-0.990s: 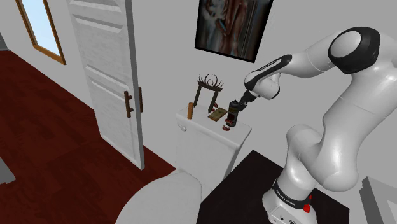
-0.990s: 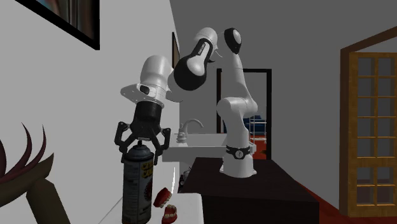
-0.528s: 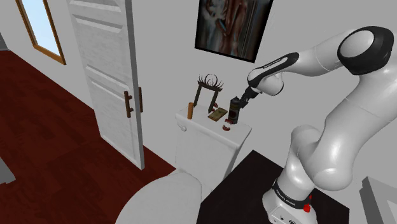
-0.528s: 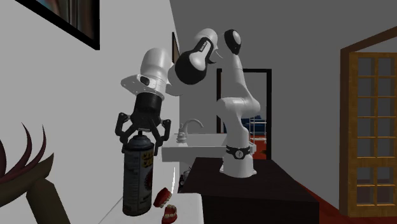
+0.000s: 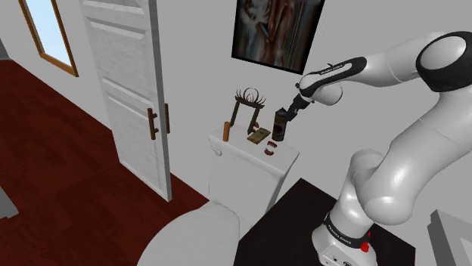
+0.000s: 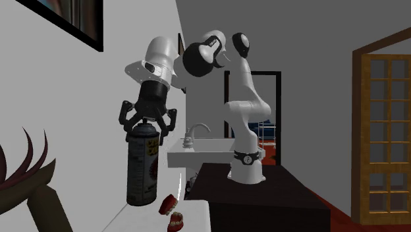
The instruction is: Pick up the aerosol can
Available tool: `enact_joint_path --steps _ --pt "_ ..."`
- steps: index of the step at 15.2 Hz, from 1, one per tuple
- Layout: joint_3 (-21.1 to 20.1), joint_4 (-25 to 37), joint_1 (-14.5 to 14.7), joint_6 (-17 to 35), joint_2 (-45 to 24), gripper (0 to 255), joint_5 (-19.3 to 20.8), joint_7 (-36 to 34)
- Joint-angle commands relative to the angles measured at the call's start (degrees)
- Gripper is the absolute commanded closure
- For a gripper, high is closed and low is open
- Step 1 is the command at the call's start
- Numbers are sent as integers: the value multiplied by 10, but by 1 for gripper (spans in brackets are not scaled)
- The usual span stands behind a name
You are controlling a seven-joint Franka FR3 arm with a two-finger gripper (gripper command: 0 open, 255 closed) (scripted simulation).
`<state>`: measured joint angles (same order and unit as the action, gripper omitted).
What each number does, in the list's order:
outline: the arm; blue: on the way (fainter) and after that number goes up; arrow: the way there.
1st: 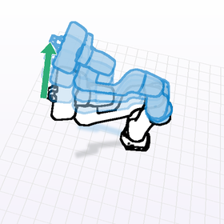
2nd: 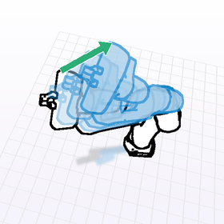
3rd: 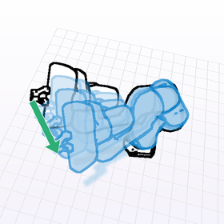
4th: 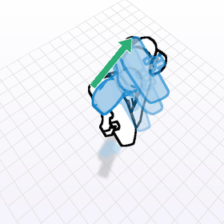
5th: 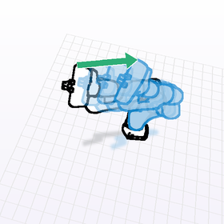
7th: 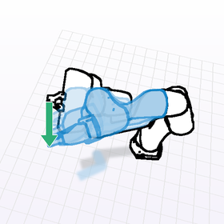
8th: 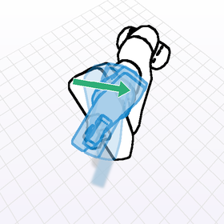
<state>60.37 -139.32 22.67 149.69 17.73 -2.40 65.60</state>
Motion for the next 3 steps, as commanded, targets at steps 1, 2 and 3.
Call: enact_joint_path --steps 1,2,3 --pt "-16 8 -15 -17 10 255 14 -13" --pt "-18 9 -16 -18 11 255 15 -14" --pt "-18 9 -16 -18 11 255 15 -14"
